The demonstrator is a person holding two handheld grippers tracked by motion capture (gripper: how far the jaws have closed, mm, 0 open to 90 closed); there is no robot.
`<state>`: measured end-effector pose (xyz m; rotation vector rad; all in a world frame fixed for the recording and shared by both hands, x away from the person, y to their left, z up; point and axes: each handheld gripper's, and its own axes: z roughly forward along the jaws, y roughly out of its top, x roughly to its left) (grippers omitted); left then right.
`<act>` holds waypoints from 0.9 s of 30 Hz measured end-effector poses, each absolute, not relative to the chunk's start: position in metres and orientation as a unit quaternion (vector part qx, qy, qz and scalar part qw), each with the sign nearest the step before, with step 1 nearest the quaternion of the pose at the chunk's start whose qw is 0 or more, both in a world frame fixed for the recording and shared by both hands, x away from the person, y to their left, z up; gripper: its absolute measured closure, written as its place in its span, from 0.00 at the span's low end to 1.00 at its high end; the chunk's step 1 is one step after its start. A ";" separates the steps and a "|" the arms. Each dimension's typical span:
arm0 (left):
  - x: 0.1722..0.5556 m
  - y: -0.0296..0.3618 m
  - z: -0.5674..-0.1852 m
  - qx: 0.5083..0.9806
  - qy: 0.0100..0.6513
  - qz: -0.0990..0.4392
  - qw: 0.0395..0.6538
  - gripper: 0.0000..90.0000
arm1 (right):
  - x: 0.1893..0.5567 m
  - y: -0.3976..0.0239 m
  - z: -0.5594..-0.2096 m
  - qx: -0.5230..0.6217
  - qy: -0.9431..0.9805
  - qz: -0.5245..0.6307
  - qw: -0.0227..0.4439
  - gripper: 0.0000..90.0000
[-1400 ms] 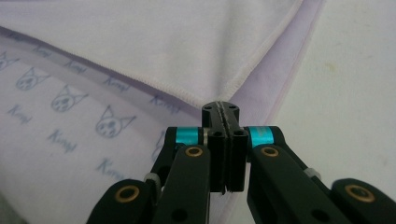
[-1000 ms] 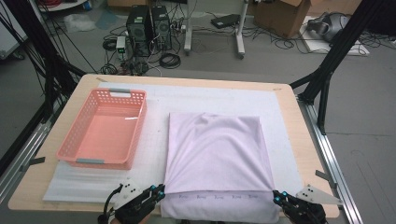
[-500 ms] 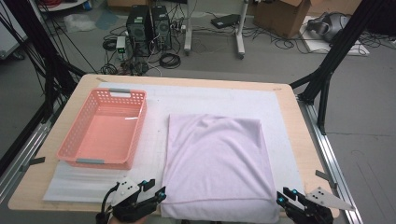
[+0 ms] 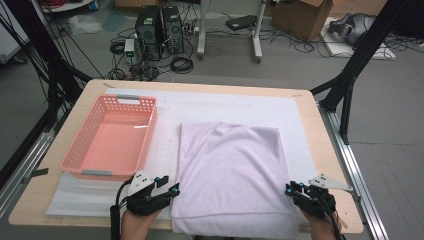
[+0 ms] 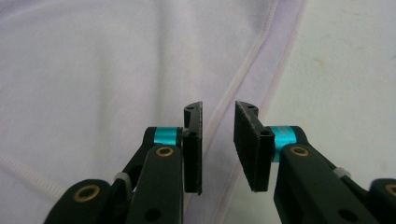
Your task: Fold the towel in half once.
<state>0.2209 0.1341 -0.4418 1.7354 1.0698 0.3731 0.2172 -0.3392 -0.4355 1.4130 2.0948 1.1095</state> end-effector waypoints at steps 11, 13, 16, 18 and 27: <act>0.259 0.130 -0.443 0.725 0.443 0.151 0.506 0.56 | 0.258 -0.326 -0.441 0.479 0.781 0.360 0.177 0.97; 0.263 0.130 -0.443 0.724 0.443 0.149 0.506 0.56 | 0.255 -0.327 -0.438 0.473 0.783 0.364 0.177 0.97; 0.264 0.131 -0.443 0.724 0.444 0.148 0.507 0.56 | 0.244 -0.334 -0.432 0.469 0.784 0.370 0.168 0.97; 0.264 0.132 -0.443 0.722 0.445 0.148 0.509 0.56 | 0.233 -0.340 -0.427 0.465 0.785 0.374 0.165 0.97; 0.262 0.134 -0.442 0.720 0.447 0.151 0.508 0.56 | 0.201 -0.351 -0.429 0.464 0.802 0.357 0.119 0.97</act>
